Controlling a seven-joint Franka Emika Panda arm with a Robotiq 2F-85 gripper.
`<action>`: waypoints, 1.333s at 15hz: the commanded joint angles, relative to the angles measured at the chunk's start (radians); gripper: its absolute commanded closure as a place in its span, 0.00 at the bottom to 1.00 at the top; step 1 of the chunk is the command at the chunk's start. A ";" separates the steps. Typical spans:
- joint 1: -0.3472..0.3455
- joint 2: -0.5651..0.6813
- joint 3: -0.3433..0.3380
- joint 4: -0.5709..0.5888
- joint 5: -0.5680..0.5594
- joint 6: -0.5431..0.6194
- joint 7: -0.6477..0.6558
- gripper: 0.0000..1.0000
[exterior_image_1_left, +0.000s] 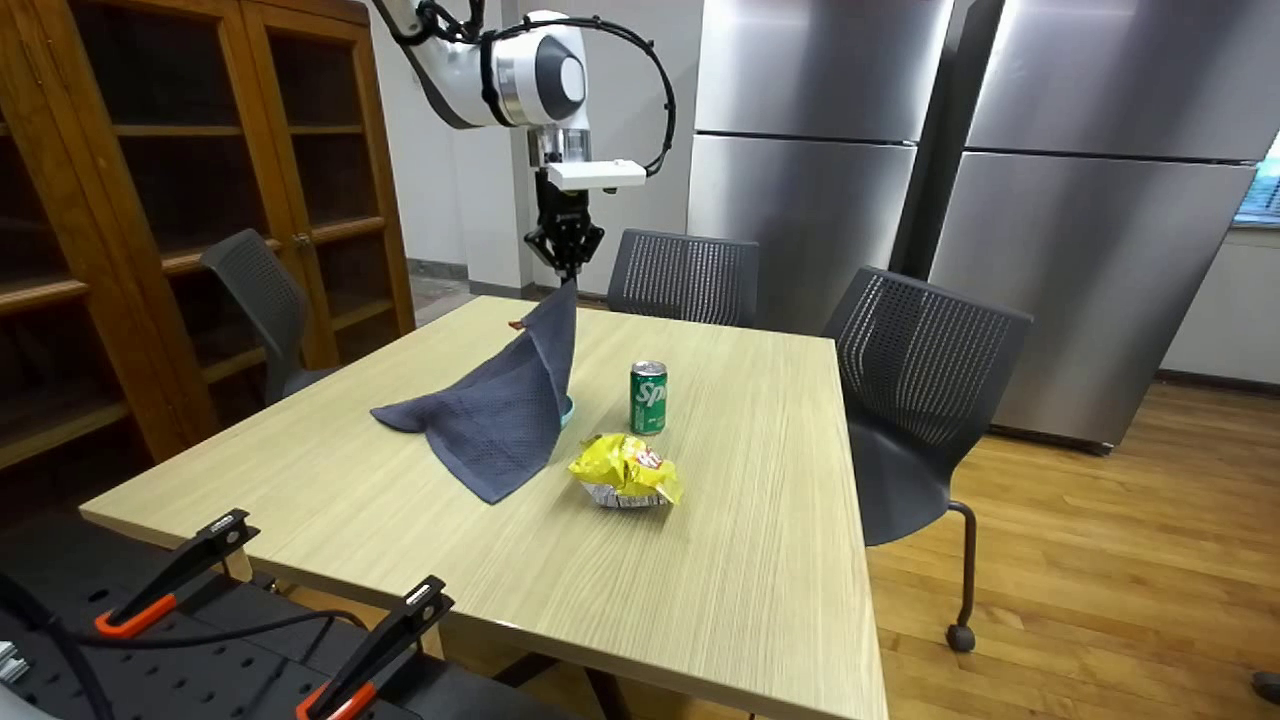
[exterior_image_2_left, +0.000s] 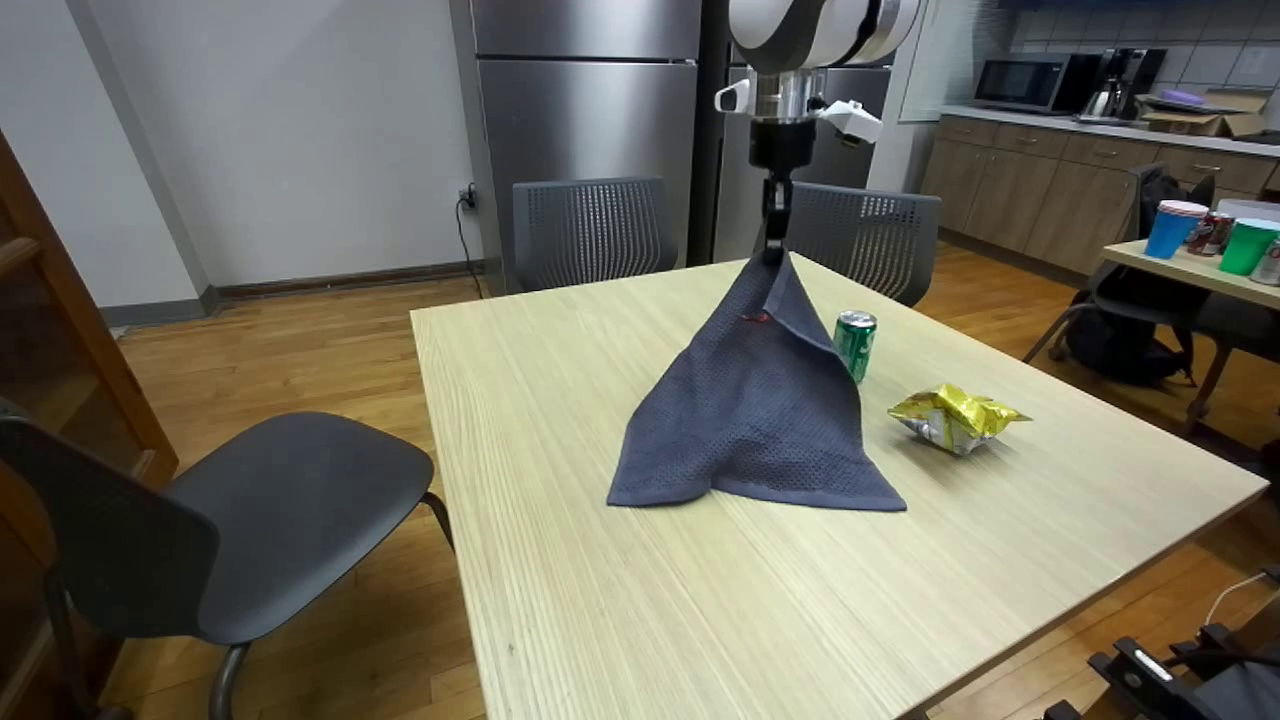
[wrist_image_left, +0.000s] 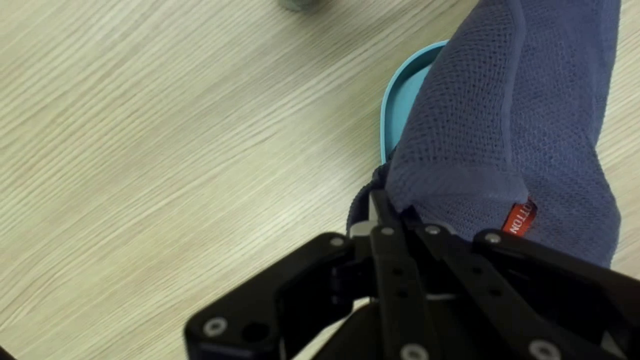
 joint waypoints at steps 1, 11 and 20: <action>-0.002 0.049 -0.005 0.077 -0.036 -0.040 0.031 0.99; 0.000 0.075 -0.001 0.103 -0.062 -0.057 0.022 0.41; 0.009 -0.008 0.056 -0.056 -0.059 0.066 -0.022 0.00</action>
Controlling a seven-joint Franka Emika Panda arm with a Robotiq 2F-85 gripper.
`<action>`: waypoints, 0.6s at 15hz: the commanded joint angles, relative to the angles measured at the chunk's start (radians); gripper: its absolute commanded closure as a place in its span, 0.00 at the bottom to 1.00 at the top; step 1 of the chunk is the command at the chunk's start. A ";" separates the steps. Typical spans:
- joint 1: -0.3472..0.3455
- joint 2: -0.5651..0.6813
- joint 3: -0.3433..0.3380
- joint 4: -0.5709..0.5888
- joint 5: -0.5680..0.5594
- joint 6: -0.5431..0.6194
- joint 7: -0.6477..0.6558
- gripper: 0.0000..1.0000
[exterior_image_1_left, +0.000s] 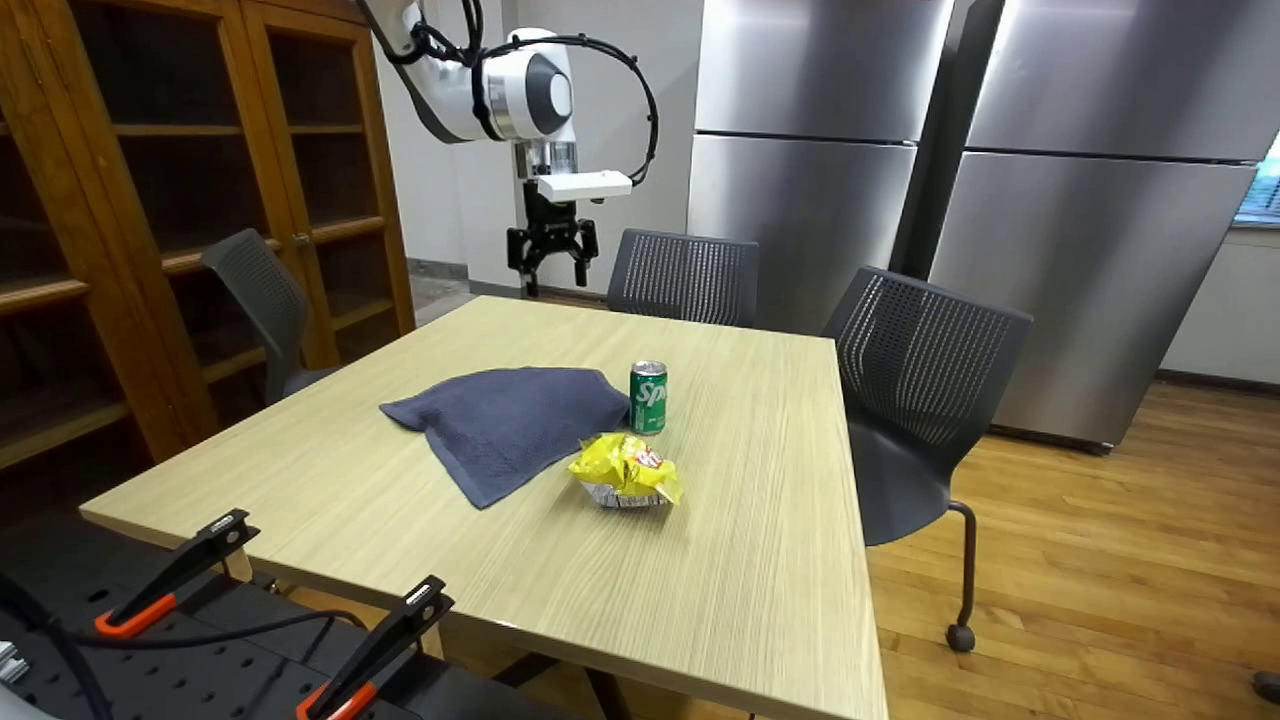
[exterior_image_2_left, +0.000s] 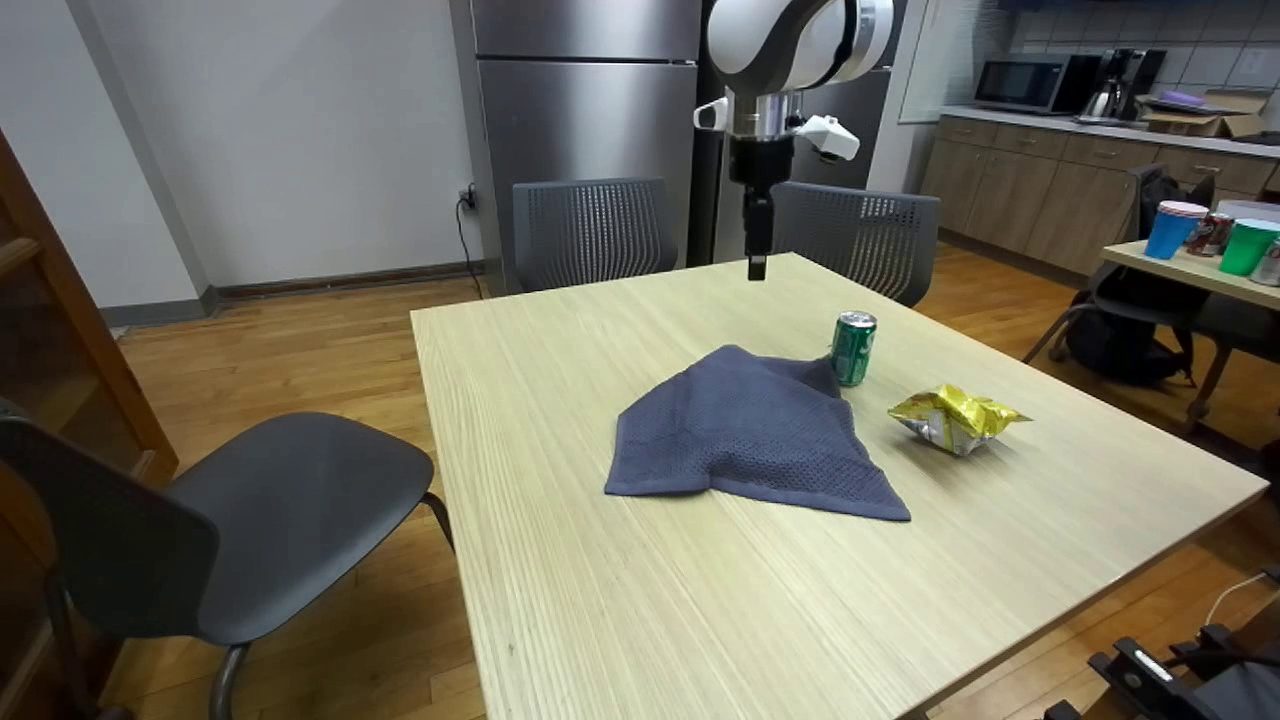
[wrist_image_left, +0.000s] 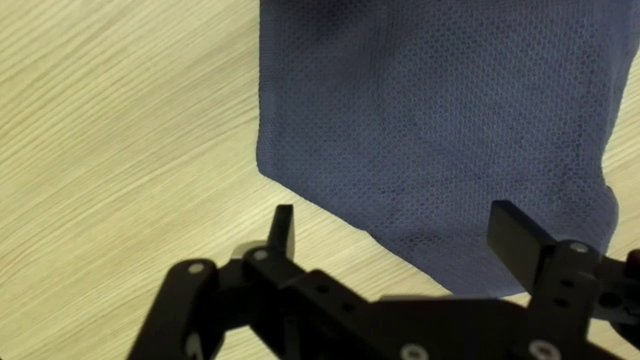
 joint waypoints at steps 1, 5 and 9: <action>-0.001 -0.070 0.033 -0.125 -0.021 0.077 -0.029 0.00; -0.002 -0.130 0.056 -0.249 -0.025 0.141 -0.052 0.00; 0.000 -0.225 0.064 -0.419 -0.027 0.231 -0.022 0.00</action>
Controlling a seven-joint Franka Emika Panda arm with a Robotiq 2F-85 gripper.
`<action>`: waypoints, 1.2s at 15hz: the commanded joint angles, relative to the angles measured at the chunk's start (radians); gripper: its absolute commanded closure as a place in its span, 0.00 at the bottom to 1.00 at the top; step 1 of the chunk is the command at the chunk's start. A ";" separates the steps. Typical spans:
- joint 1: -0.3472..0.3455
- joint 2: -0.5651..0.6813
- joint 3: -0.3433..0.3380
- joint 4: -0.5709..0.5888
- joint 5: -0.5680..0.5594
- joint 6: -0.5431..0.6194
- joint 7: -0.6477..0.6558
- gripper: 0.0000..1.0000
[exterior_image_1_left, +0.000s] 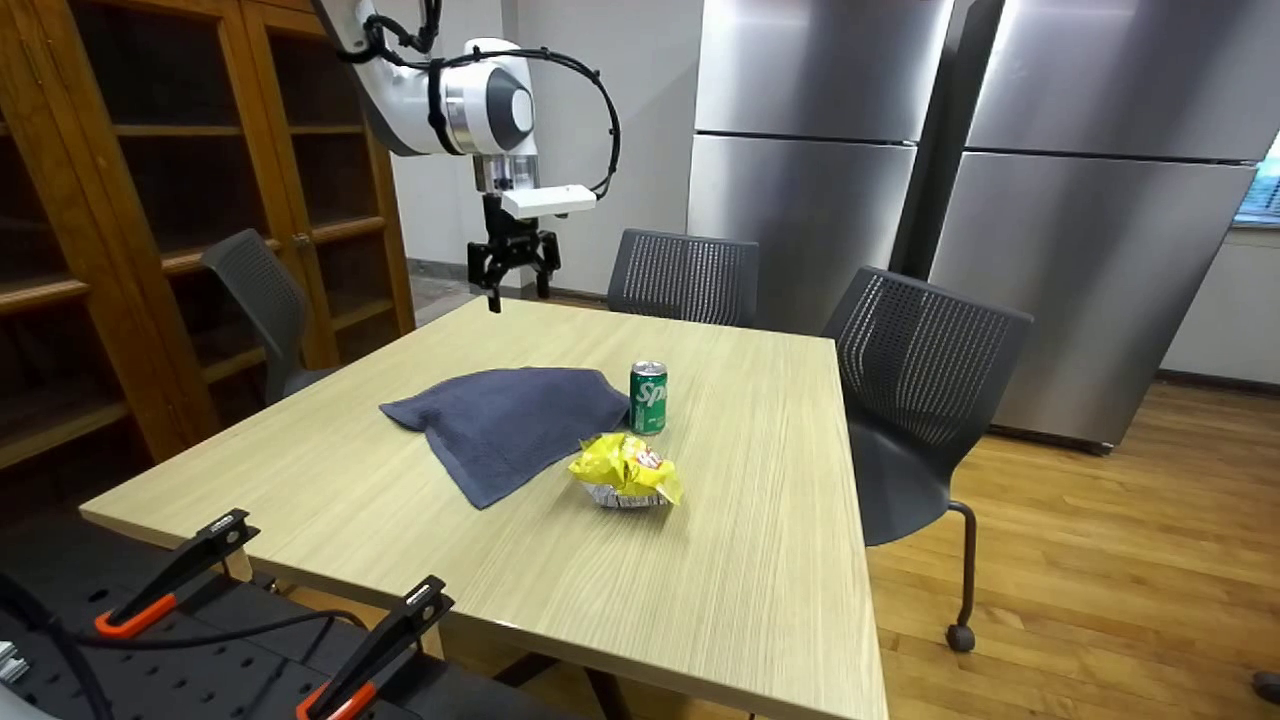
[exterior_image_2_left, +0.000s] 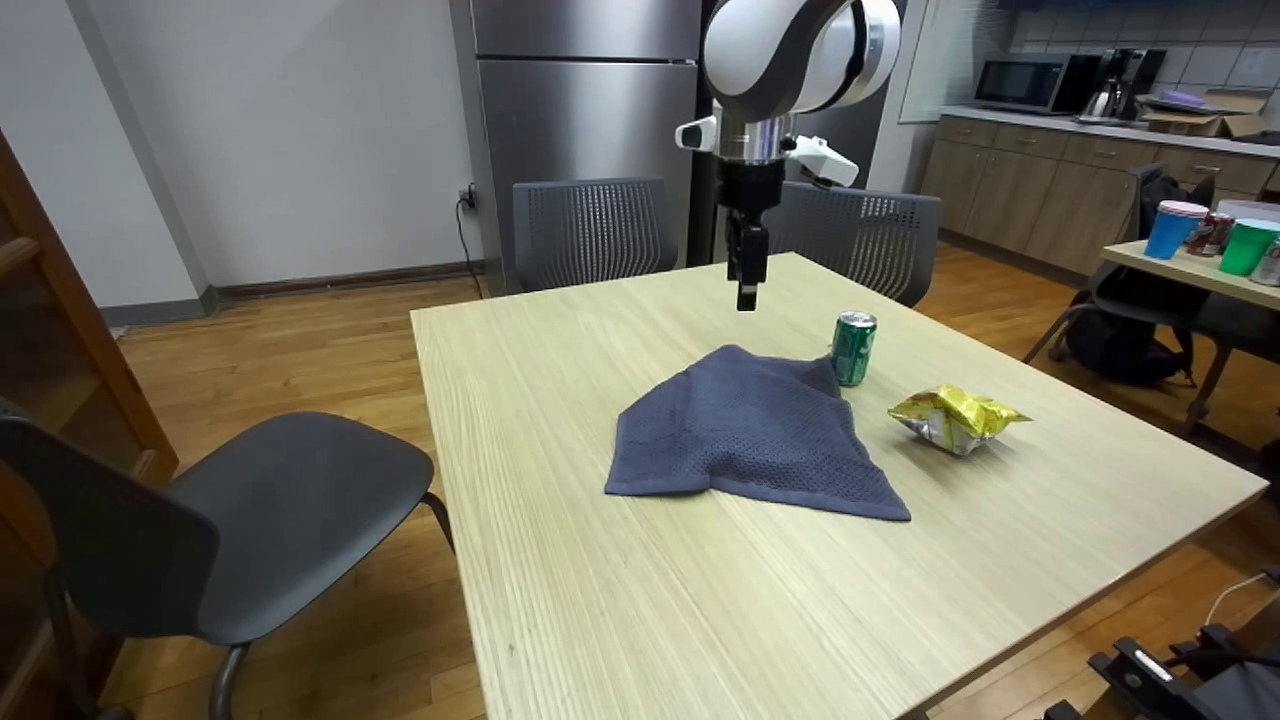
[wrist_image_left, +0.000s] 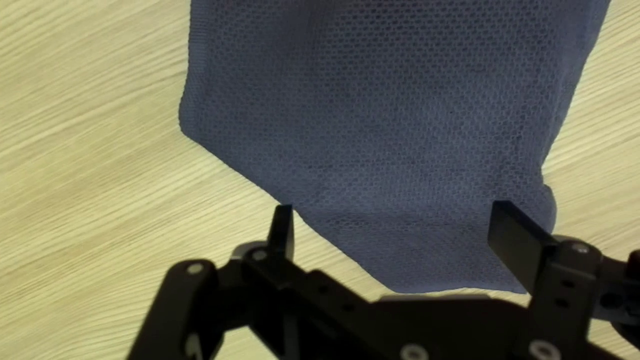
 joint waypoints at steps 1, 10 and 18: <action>-0.010 -0.140 0.020 -0.215 -0.004 0.117 0.014 0.00; -0.013 -0.377 0.049 -0.623 0.097 0.373 0.183 0.00; 0.007 -0.560 0.110 -0.869 0.178 0.434 0.356 0.00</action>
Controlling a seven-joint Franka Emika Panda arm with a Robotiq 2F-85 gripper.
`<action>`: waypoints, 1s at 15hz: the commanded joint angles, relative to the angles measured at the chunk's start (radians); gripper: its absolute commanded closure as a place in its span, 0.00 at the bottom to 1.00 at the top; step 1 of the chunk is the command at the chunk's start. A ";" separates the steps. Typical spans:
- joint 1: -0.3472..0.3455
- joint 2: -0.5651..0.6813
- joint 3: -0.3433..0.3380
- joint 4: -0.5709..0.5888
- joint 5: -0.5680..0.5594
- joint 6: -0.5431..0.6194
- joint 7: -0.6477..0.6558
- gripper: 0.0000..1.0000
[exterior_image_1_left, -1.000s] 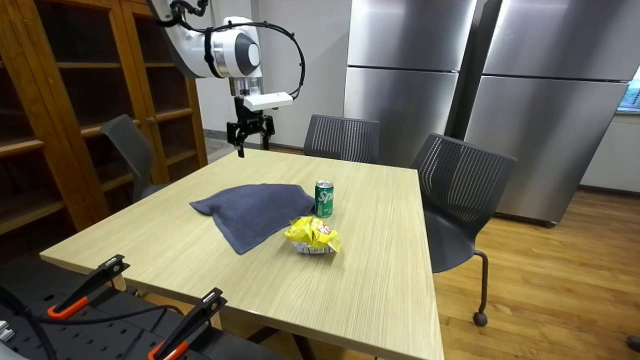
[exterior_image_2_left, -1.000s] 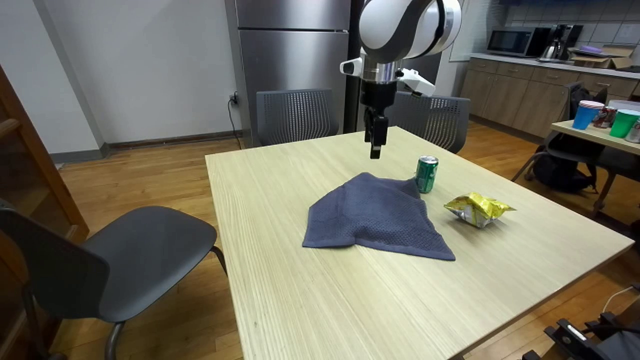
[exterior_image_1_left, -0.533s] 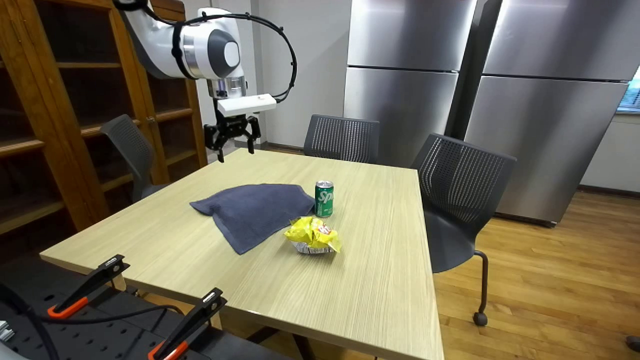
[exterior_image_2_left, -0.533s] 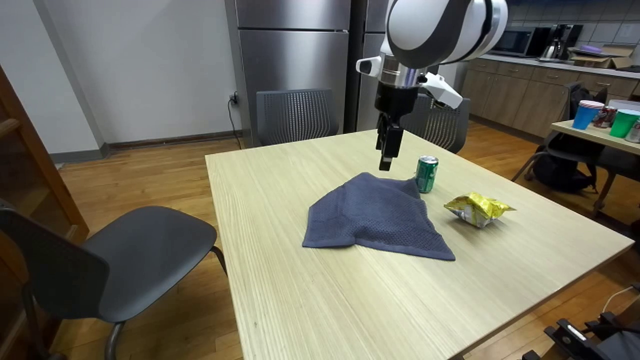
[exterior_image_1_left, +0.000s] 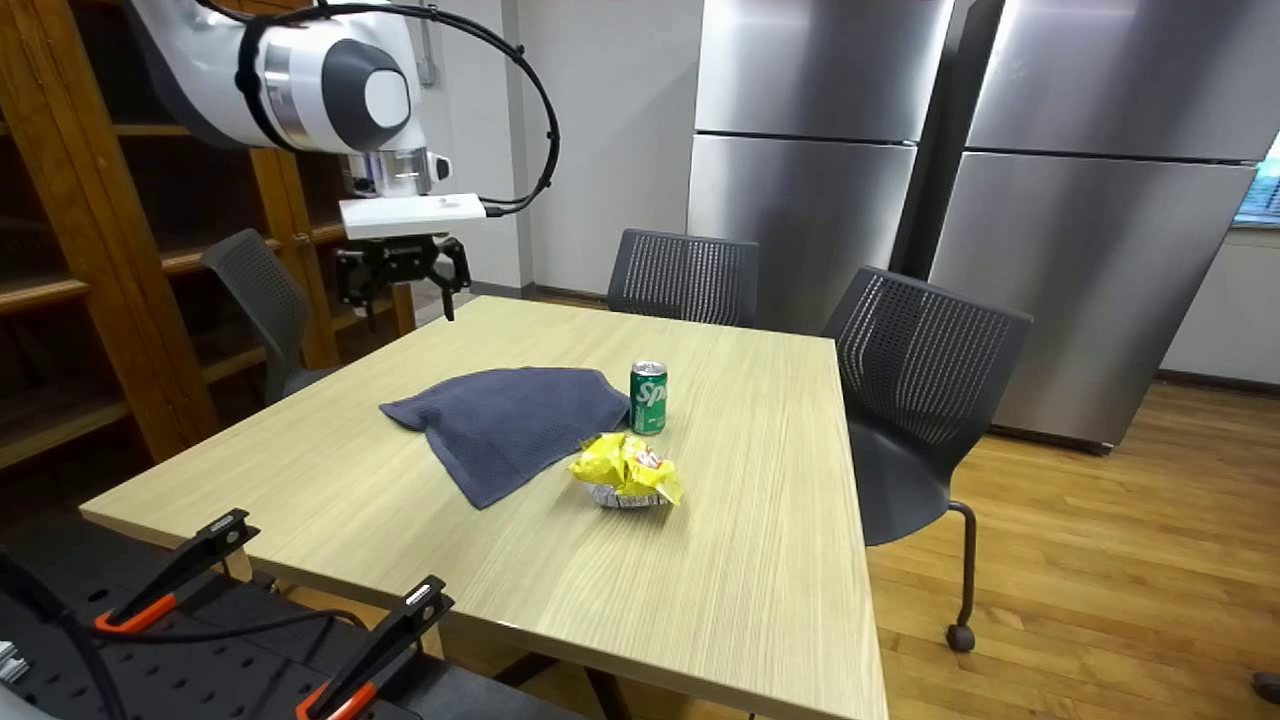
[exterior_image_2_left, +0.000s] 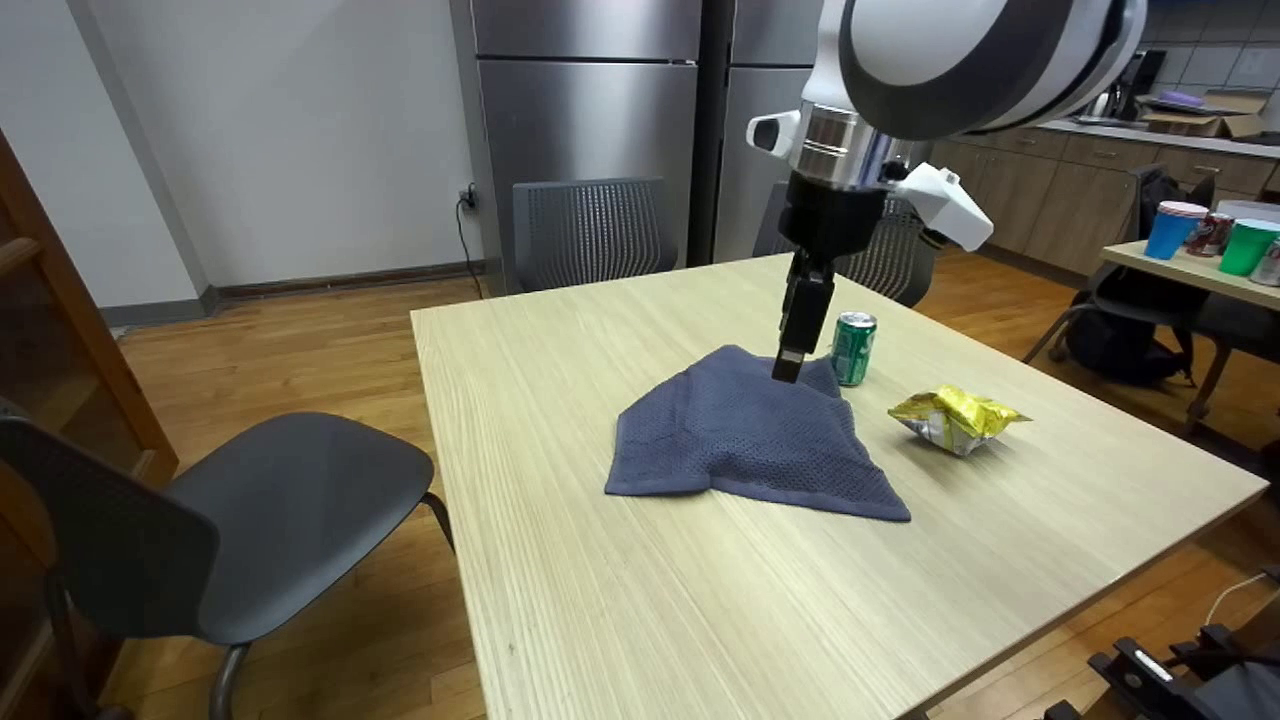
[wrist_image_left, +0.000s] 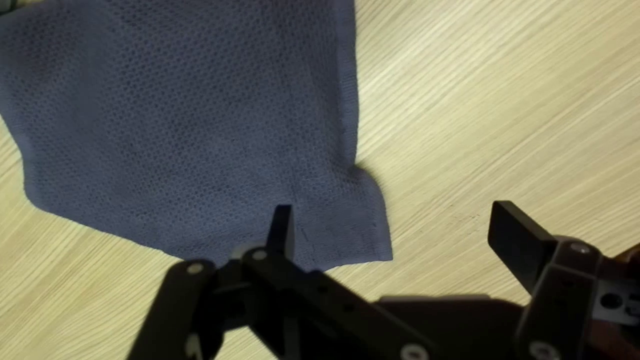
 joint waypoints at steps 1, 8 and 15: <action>0.004 -0.135 0.031 -0.140 0.056 0.013 0.058 0.00; 0.027 -0.262 0.025 -0.280 0.205 0.020 0.014 0.00; 0.042 -0.223 0.001 -0.247 0.179 0.003 0.030 0.00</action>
